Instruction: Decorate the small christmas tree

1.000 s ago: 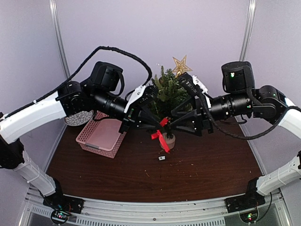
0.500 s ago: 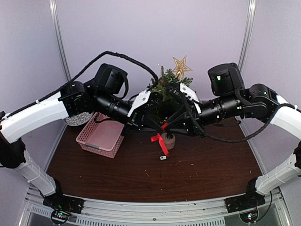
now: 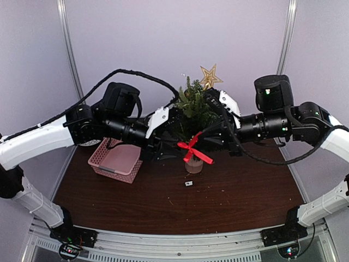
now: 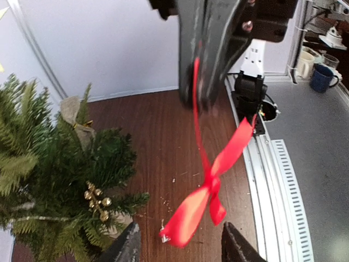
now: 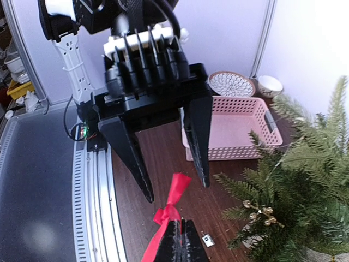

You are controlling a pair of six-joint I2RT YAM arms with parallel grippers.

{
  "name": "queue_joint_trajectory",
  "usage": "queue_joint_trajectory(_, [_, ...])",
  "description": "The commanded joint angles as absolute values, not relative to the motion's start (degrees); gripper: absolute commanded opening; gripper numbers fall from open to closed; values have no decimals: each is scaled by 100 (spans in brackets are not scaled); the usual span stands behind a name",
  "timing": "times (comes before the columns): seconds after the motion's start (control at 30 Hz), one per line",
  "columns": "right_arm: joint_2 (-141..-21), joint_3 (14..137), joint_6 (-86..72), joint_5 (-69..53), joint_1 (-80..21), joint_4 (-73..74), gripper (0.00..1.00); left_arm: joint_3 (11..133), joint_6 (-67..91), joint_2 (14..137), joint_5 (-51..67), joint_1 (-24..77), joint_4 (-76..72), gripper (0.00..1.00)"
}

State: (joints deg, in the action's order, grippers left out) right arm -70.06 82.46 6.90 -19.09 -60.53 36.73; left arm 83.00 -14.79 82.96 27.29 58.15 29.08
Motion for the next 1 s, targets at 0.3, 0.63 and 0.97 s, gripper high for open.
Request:
queue_joint_trajectory(0.3, [-6225,7336,667,-744,-6091,1617,0,6751,263,6896,1608,5611,78,41])
queue_joint_trajectory(0.63, [-6479,7292,235,-730,-6100,719,0,6027,284,7102,1459,6168,-1760,42])
queue_joint_trajectory(0.97, [-6527,7232,0,-1137,-6100,317,0,5536,756,7514,1216,6310,-3347,54])
